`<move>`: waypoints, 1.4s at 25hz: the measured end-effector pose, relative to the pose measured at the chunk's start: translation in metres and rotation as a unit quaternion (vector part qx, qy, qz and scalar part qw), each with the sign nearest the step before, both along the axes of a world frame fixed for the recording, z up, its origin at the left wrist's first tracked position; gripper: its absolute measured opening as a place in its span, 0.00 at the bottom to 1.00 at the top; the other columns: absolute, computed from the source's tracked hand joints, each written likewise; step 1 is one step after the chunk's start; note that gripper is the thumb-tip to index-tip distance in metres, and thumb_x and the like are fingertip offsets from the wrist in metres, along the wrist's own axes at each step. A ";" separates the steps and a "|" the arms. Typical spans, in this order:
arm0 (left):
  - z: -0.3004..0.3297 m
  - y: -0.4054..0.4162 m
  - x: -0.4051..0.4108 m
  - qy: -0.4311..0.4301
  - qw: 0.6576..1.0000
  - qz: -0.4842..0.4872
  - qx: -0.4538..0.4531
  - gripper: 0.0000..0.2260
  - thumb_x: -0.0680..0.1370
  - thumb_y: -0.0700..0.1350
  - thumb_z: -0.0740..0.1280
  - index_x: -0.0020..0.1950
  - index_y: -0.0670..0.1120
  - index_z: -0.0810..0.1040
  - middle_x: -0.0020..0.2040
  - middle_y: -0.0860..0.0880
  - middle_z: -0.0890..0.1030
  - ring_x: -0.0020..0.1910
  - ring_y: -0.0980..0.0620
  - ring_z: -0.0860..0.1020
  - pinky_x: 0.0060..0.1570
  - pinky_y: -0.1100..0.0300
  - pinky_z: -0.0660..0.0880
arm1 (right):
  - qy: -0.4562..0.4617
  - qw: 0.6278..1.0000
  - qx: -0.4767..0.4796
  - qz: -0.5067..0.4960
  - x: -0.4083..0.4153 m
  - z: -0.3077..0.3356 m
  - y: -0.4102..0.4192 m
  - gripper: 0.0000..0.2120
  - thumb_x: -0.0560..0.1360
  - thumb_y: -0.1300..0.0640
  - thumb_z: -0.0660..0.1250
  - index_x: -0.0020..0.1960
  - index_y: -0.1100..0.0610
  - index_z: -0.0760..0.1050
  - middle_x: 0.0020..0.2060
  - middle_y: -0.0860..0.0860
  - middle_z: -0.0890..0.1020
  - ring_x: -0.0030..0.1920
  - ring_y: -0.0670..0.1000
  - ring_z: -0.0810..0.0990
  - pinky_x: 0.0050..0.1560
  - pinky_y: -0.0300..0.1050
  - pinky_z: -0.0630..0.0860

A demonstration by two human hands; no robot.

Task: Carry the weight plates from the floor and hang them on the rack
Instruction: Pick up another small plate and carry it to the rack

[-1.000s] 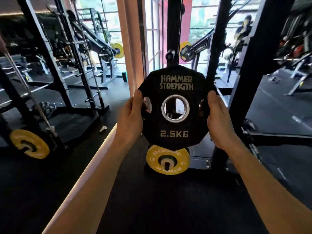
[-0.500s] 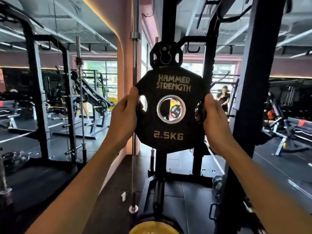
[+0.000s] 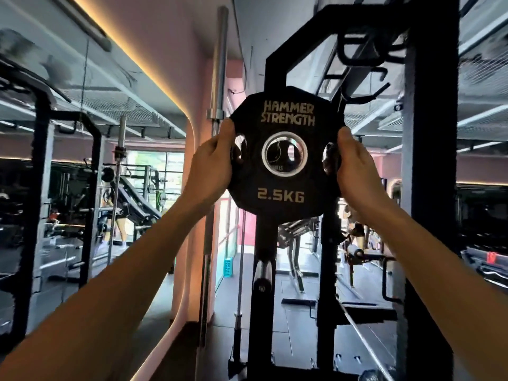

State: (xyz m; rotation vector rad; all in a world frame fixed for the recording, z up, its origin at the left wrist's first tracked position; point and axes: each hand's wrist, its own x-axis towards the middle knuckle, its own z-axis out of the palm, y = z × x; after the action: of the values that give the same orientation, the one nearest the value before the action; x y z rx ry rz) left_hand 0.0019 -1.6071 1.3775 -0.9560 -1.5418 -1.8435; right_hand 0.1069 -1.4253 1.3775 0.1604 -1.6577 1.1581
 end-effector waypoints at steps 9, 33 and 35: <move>0.066 0.054 -0.109 0.045 0.999 -0.021 -0.004 0.22 0.83 0.61 0.52 0.41 0.49 0.76 0.35 0.51 0.77 0.32 0.56 0.75 0.31 0.65 0.69 | -0.003 0.998 0.030 -0.057 -0.110 0.067 0.054 0.28 0.81 0.38 0.51 0.58 0.62 0.74 0.49 0.59 0.82 0.49 0.54 0.80 0.61 0.59 0.76; 0.090 0.161 -0.280 0.036 0.997 -0.049 -0.046 0.20 0.86 0.51 0.50 0.62 0.35 0.69 0.43 0.51 0.74 0.39 0.59 0.74 0.26 0.76 0.68 | -0.075 0.995 0.005 -0.066 -0.269 0.095 0.156 0.34 0.77 0.33 0.52 0.66 0.60 0.72 0.53 0.55 0.83 0.56 0.55 0.81 0.64 0.55 0.74; 0.090 0.162 -0.279 0.038 0.997 -0.050 -0.050 0.18 0.86 0.51 0.50 0.62 0.38 0.68 0.43 0.52 0.73 0.39 0.59 0.73 0.26 0.77 0.68 | -0.079 0.995 -0.001 -0.061 -0.274 0.095 0.161 0.38 0.73 0.30 0.53 0.65 0.60 0.72 0.53 0.56 0.83 0.56 0.56 0.81 0.64 0.57 0.74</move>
State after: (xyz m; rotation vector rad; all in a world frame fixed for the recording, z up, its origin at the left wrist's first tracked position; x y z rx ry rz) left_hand -0.2775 -1.4446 1.4673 -1.1535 -1.5788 -1.7896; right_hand -0.1668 -1.2646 1.4721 -0.0349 -1.7791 1.1030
